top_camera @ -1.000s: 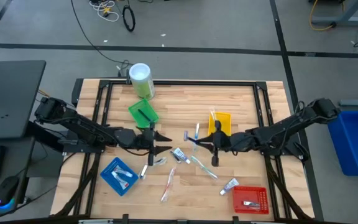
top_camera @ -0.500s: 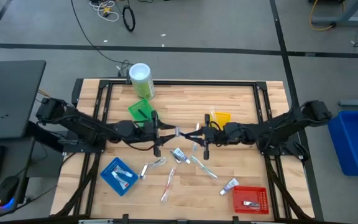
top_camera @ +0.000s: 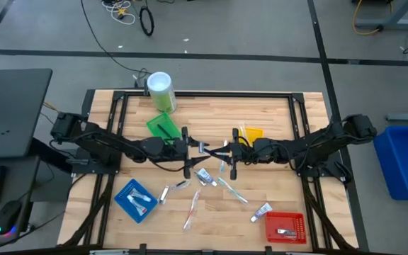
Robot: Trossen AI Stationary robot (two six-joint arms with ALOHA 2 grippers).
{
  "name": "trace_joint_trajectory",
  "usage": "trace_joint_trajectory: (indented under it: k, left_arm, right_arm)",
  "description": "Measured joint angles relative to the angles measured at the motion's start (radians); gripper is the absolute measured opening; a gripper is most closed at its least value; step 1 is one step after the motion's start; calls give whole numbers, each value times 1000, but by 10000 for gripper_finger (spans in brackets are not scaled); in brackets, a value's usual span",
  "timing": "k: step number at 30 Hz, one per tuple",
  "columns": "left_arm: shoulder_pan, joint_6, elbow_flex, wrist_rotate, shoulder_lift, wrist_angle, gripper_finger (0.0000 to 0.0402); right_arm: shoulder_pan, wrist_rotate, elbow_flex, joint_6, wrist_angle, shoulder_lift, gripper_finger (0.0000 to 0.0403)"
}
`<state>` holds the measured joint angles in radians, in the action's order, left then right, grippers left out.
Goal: Pick & Place Travel size toiletries
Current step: Put the razor into the green bin
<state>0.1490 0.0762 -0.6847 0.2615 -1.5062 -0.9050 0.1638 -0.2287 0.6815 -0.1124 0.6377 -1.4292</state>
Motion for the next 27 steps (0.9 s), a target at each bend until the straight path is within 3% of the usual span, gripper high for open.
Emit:
trace_joint_trajectory:
  k: [4,16,27]
  left_arm:
    - [1,12,-39,7,-41,-1,182]
    - [10,-35,-60,67,-84,-20,52]
    - [14,-38,-59,86,-84,-40,45]
  right_arm:
    - [0,0,0,-1,0,0,46]
    - [0,-4,0,-21,-2,0,48]
    - [-2,-8,1,-4,2,2,58]
